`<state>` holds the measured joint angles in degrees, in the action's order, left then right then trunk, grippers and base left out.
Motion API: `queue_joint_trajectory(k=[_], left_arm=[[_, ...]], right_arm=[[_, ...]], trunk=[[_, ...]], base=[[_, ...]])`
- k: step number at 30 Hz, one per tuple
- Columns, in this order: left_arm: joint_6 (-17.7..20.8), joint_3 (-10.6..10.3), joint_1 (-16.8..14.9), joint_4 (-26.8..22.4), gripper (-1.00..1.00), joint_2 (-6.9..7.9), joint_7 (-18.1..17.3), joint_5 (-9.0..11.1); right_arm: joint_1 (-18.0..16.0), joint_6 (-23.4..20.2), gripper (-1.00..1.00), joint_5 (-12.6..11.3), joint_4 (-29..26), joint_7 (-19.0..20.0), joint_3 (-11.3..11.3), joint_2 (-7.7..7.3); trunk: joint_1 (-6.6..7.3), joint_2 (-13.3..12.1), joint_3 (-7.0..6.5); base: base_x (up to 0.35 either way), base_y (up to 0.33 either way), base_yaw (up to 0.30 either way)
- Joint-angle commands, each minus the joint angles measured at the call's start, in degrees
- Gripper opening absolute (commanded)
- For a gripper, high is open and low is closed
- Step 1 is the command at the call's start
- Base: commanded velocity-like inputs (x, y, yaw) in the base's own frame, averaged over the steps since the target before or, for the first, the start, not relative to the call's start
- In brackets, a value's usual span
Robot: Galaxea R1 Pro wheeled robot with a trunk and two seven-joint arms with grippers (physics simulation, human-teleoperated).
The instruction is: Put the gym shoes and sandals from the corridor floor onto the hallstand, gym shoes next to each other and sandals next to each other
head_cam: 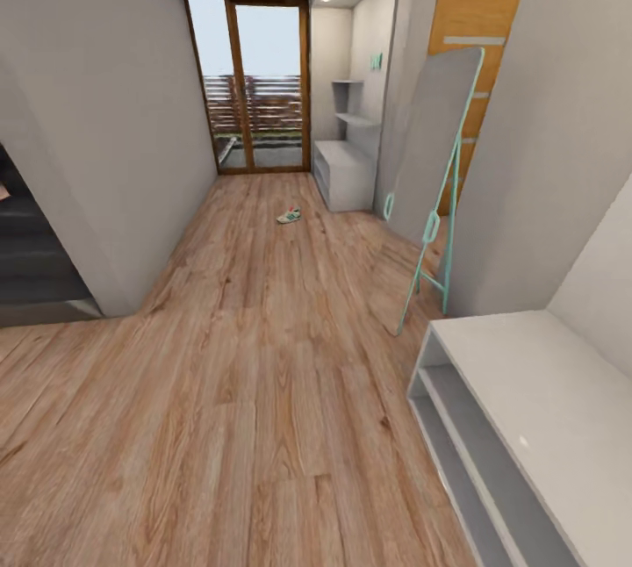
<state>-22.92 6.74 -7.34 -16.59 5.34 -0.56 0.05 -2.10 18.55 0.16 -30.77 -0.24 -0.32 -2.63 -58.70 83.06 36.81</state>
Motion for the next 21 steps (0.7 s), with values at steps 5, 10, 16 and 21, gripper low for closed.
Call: queue_joint_trajectory(k=[5, 10, 16, 21], left_arm=[[-0.19, 0.12, -0.05, 0.11, 1.00, 0.02, -0.06, 0.17], [-0.19, 0.12, -0.05, 0.15, 1.00, -0.03, -0.05, 0.23], [-0.19, 0.12, -0.05, 0.16, 1.00, -0.06, -0.06, 0.18], [-0.19, 0.13, -0.05, 0.16, 1.00, 0.01, -0.05, 0.28]], right_arm=[[-0.01, 0.17, 1.00, 0.03, 0.01, -0.02, -0.03, 0.00], [-0.01, 0.17, 1.00, 0.06, 0.05, -0.02, -0.03, 0.00], [-0.01, 0.17, 1.00, 0.05, 0.08, -0.02, -0.03, 0.00], [-0.01, 0.17, 1.00, 0.02, 0.07, -0.02, -0.03, 0.00]], trunk=[[-0.03, 0.02, 0.25], [-0.03, 0.02, 0.44], [-0.03, 0.02, 0.68], [-0.03, 0.02, 0.88]], base=[[0.330, 0.130, 0.268], [0.308, 0.194, 0.268], [0.301, 0.142, 0.268], [0.303, 0.021, 0.268]])
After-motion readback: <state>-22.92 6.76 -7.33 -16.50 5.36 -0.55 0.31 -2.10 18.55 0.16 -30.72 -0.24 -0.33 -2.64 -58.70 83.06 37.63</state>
